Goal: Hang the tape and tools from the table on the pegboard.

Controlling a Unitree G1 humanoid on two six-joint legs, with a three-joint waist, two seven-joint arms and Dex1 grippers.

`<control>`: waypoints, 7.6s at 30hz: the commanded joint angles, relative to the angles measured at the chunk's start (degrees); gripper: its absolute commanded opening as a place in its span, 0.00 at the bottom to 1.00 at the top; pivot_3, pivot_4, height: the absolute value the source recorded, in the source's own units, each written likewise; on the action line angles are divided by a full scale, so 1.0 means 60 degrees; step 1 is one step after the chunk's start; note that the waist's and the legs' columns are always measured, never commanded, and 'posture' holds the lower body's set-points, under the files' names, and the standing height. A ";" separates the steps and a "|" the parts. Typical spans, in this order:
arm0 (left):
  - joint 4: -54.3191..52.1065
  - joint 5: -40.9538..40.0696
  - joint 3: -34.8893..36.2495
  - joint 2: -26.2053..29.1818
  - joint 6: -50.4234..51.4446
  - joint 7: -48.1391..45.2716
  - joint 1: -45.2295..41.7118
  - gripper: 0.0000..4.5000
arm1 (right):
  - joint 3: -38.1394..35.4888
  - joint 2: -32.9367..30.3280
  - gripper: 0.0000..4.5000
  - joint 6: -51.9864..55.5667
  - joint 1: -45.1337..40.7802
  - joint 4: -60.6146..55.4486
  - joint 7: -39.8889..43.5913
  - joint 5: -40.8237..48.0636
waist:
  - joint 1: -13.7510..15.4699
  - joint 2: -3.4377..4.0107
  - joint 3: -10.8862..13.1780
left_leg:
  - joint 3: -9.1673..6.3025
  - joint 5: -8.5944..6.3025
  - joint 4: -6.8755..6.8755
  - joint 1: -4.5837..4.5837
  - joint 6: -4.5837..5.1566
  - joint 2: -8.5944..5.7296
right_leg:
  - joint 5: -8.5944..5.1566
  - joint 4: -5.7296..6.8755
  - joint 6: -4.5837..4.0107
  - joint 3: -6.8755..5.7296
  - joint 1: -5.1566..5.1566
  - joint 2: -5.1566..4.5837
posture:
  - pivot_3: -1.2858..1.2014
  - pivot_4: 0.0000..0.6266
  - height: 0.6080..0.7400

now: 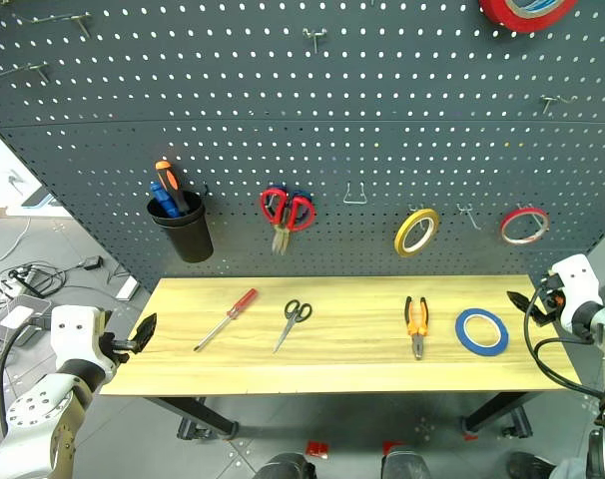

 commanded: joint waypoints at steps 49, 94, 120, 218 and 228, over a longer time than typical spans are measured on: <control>-0.2342 -0.0479 -0.5280 0.0588 0.1166 -0.4652 -0.3195 0.89 | 0.3369 0.1219 0.96 0.4675 -0.1482 -0.2048 -0.0567 -0.2222 | -0.0567 -0.0138 0.2746 | 0.0102 0.0034 0.0138 -0.0369 -0.0031 0.0149 | 0.0045 0.0128 -0.0054 -0.0010 -0.0365 0.0030 | 0.44 0.68 1.00; -0.0594 0.0164 -0.5299 -0.1784 -0.2597 -0.3753 -0.5565 0.89 | 0.1295 0.2987 0.15 0.1049 -0.0924 -0.7947 -0.4698 -0.2424 | -0.1032 -0.0199 0.2745 | 0.0172 0.0166 0.0199 -0.0467 -0.0055 0.0131 | 0.0138 0.0302 0.0010 0.0047 -0.0550 0.0030 | 0.40 0.45 1.00; 0.1441 0.0196 -0.4123 0.1841 -0.2616 -0.5842 -0.4300 0.89 | 0.1953 0.8068 0.99 1.0226 -0.1585 -0.8459 -0.8487 -0.2061 | -0.1105 -0.0223 0.2645 | 0.0248 0.0166 0.0178 -0.0490 -0.0056 0.0141 | 0.0152 0.0328 -0.0012 0.0191 -0.0673 0.0058 | 0.41 0.47 1.00; -0.3403 -0.0925 -0.2566 -0.0024 0.1498 -0.0872 -0.4004 0.89 | 0.3218 0.8275 0.60 -0.3920 -0.7718 -0.0684 -0.7254 -0.2656 | -0.1496 -0.0309 0.2480 | 0.0336 0.0168 0.0197 -0.0552 -0.0058 0.0162 | 0.0154 0.0478 -0.0011 0.0244 -0.0825 0.0065 | 0.46 0.51 1.00; -0.2869 -0.0412 -0.2673 -0.0151 0.1211 -0.0697 -0.3706 0.89 | 0.3175 0.8277 0.68 -0.2552 -0.6351 -0.2623 -0.6889 -0.2448 | -0.1496 -0.0309 0.2481 | 0.0337 0.0168 0.0192 -0.0553 -0.0058 0.0163 | 0.0154 0.0476 -0.0011 0.0243 -0.0830 0.0064 | 0.45 0.50 1.00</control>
